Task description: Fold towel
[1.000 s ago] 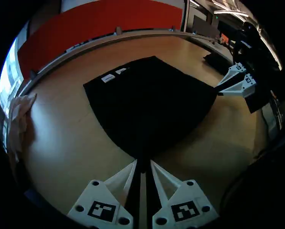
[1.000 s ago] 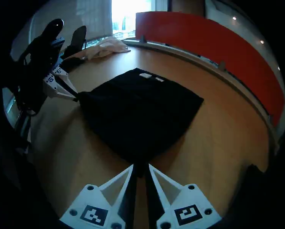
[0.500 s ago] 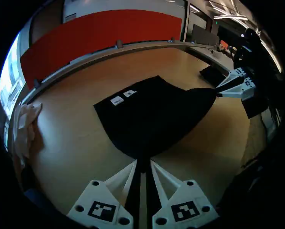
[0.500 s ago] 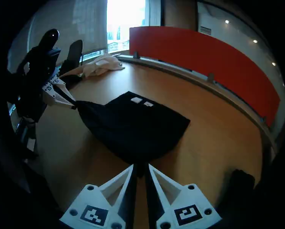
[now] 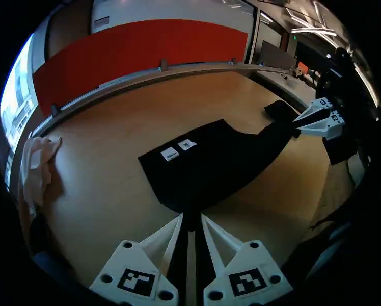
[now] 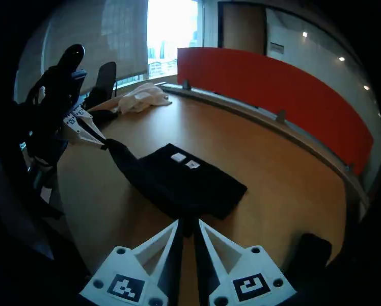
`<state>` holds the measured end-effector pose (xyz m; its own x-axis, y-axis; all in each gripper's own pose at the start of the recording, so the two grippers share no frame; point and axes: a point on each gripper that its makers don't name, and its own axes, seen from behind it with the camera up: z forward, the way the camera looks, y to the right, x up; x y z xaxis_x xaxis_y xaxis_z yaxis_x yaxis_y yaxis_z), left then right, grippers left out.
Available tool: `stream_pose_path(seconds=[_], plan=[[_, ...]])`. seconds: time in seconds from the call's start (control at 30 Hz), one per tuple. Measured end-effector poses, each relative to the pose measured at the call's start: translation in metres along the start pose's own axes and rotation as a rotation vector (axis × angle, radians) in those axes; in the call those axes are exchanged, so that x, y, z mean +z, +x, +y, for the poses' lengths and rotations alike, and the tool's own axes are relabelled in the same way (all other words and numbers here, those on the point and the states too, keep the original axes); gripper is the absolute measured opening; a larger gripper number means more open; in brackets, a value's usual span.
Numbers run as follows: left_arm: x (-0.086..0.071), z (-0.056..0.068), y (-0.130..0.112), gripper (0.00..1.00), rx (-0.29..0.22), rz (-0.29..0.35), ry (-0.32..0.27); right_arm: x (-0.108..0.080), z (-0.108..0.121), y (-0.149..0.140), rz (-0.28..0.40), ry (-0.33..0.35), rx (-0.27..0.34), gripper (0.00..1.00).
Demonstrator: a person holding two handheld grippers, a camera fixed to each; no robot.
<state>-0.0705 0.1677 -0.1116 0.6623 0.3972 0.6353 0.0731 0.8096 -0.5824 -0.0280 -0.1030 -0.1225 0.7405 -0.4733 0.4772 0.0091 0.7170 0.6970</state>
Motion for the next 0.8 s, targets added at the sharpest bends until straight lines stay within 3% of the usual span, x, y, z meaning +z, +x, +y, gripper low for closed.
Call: stream_pose_path(seconds=[0.5,0.8], plan=[[-0.02,0.014,0.005,0.08,0.012,-0.006,-0.02,-0.023,-0.005,0.008,-0.001,0.005,-0.033,0.13],[-0.021,0.016,0.005,0.08,-0.002,-0.003,-0.021,-0.025,-0.007,0.007,-0.009,0.009,-0.024,0.13]])
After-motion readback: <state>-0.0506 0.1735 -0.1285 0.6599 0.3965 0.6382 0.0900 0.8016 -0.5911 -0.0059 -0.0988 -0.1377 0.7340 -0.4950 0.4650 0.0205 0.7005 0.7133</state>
